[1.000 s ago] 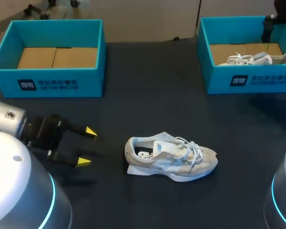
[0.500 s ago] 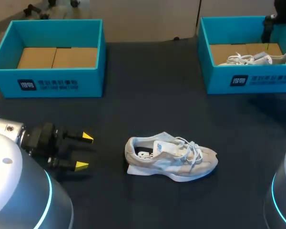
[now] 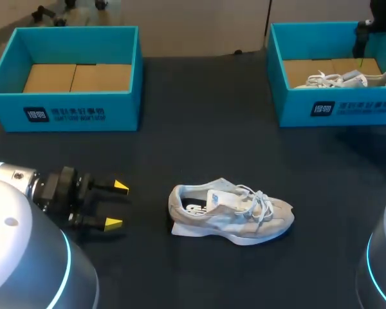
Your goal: Take the shoe out of the shoebox, open the shoe tongue, remove and reinsert the insole, then place the shoe into the shoebox
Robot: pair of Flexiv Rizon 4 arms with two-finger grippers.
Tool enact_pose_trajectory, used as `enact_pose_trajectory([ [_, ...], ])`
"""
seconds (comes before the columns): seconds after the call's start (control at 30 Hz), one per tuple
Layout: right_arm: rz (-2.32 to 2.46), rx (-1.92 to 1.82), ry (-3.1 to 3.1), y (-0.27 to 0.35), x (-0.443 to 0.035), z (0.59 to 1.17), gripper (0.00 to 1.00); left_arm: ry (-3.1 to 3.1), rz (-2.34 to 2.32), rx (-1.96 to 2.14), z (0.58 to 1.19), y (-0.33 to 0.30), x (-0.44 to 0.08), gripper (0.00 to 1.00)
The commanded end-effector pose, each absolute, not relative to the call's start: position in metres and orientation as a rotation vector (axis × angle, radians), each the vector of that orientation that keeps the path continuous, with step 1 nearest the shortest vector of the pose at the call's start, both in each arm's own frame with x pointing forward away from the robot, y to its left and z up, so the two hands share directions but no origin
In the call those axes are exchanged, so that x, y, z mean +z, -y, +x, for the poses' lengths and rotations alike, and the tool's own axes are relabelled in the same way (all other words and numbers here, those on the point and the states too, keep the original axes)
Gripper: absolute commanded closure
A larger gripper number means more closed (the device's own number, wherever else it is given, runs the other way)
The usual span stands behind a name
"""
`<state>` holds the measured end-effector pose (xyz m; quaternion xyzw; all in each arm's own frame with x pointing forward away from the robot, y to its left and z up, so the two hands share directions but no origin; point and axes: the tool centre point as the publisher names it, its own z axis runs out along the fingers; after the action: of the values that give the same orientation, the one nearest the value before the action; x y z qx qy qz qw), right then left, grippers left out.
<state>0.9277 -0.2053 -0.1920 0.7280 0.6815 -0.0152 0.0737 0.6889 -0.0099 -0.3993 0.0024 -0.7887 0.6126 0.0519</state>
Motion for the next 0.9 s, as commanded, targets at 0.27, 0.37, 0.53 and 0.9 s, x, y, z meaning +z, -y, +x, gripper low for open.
enact_pose_trajectory([
  [0.27, 2.186, -0.045, -2.045, 0.205, -0.192, 0.927, 0.00, 2.391, 0.024, 1.873, 0.685, 0.016, -0.397, 0.00],
  [0.37, 2.186, -0.045, -2.045, 0.205, -0.192, 0.927, 0.00, 2.398, 0.029, 1.880, 0.679, 0.022, -0.395, 0.00],
  [0.53, 2.186, -0.045, -2.045, 0.205, -0.192, 0.927, 0.00, 2.423, 0.044, 1.895, 0.672, 0.036, -0.393, 0.00],
  [0.9, 2.186, -0.045, -2.045, 0.205, -0.192, 0.927, 0.00, 2.400, 0.077, 1.916, 0.674, 0.065, -0.394, 0.00],
])
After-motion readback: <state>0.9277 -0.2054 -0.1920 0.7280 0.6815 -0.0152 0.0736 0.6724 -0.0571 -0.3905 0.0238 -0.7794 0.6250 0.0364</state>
